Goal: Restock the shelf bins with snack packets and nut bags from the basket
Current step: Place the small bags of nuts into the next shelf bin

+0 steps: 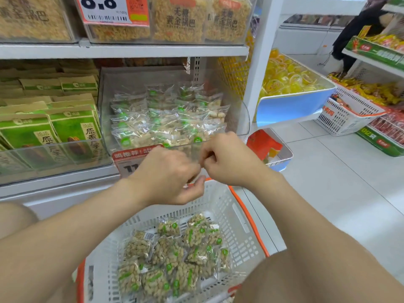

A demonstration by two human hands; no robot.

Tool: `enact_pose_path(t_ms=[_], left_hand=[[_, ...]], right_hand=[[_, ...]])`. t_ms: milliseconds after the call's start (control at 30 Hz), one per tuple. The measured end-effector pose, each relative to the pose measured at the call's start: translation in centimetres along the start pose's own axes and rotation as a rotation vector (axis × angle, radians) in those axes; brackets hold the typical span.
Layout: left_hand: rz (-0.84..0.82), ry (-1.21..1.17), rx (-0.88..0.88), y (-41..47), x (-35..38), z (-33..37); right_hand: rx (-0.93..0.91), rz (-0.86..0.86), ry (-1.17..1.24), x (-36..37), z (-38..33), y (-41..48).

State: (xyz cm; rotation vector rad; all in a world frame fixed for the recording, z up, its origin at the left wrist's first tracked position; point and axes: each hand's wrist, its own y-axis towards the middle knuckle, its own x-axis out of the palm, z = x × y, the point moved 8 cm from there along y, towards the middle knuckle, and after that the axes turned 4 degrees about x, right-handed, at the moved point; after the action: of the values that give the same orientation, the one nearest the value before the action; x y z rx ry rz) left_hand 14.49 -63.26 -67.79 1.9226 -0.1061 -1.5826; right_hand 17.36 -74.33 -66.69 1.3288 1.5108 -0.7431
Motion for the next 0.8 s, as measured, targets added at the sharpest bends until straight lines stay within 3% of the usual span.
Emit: enact_pose_path(t_ms=[167,300,533,700,800], left_hand=[[-0.621,-0.021,0.147,-5.6,10.3,2.9],[-1.010,-0.092,0.030,-11.4,16.5,3.9],[-1.468,-0.183,0.064,-22.1,23.8,8.1],[-1.769,-0.114,0.363,-28.5,25.6,11.5],[-1.846,0.061,0.497,-30.1,25.8,11.7]], right_hand=[[0.093,-0.474,-0.196,8.7,1.2,-2.2],[0.058,-0.749,-0.351,13.5,0.5,-3.2],[-0.013,-0.800,-0.305,15.8,-2.8,-2.3],[-0.069,-0.789,-0.328,16.5,-4.1,-2.0],[-0.069,-0.809,-0.333,17.0,-4.2,-2.0]])
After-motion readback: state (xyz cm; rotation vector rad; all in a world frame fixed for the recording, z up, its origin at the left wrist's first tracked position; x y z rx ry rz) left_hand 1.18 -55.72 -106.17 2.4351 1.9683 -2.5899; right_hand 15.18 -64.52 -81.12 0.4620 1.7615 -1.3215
